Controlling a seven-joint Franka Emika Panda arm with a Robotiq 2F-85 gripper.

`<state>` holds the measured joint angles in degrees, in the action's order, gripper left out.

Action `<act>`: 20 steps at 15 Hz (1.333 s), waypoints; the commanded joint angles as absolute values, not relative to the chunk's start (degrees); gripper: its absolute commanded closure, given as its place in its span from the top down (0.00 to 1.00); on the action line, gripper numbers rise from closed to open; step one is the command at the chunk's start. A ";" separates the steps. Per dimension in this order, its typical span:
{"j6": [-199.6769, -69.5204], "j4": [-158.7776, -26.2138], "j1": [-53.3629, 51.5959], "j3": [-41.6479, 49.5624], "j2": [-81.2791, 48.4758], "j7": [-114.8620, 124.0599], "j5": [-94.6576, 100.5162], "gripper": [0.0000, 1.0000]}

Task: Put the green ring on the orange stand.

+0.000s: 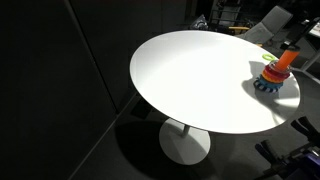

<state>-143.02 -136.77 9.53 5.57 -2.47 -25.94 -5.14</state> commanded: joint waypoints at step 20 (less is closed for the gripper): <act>-142.94 -139.75 10.32 8.59 -1.05 -28.85 -5.22 0.45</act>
<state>-141.77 -138.05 9.82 8.15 -2.53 -27.00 -5.14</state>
